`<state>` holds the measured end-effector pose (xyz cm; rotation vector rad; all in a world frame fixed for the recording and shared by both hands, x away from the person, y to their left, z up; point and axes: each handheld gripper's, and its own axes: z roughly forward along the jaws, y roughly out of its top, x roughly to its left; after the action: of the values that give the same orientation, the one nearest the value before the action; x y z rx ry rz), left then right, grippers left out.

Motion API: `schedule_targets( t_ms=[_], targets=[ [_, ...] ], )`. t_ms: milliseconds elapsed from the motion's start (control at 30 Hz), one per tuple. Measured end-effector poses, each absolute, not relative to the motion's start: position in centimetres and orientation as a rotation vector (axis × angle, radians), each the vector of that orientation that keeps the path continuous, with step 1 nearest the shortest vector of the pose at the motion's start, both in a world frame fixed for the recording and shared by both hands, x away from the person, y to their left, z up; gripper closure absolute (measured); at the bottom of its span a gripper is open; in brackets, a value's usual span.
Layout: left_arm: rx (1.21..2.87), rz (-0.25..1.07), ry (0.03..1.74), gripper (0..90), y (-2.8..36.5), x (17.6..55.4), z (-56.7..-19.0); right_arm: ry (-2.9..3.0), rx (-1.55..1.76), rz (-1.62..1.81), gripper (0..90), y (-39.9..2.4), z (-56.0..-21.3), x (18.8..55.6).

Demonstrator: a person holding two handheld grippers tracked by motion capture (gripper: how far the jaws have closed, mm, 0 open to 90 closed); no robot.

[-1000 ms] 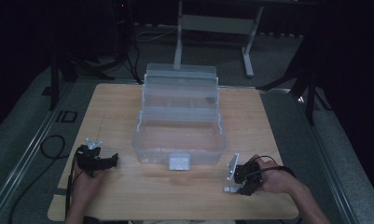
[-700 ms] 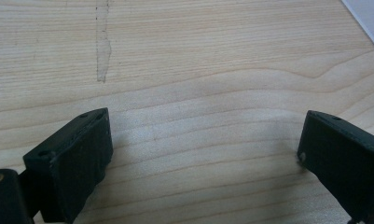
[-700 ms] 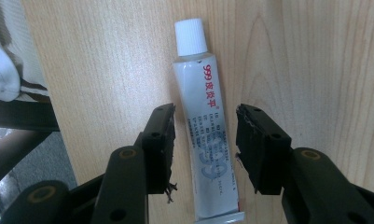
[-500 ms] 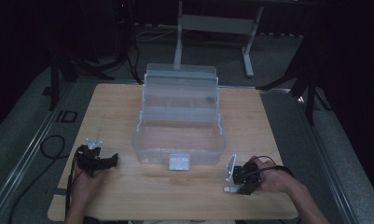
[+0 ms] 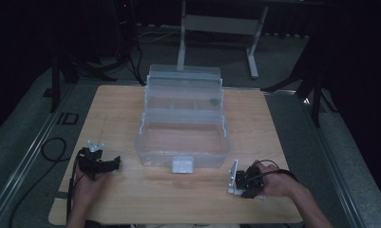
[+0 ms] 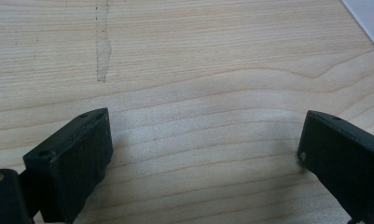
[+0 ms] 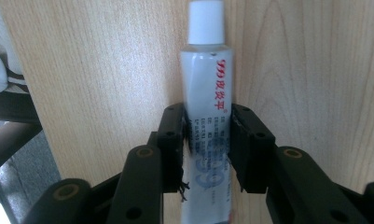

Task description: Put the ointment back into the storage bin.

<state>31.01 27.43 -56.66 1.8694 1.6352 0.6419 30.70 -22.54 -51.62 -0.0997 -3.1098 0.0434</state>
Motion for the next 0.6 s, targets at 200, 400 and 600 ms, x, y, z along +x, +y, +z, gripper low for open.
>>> schedule_targets(
  t_ms=[200,400,600],
  targets=[
    [1.869,0.642,1.635,3.7,27.4,31.0,-56.7,-3.116,-0.102,0.047,68.4,-22.5,-51.7,30.8],
    [1.869,0.642,1.635,3.6,27.4,31.0,-56.7,-3.132,-0.088,0.057,69.8,-22.3,-51.4,30.7],
    [1.869,0.642,1.636,3.7,27.4,31.0,-56.7,-3.134,-0.090,0.036,69.9,-22.2,-50.6,30.6]
  ],
)
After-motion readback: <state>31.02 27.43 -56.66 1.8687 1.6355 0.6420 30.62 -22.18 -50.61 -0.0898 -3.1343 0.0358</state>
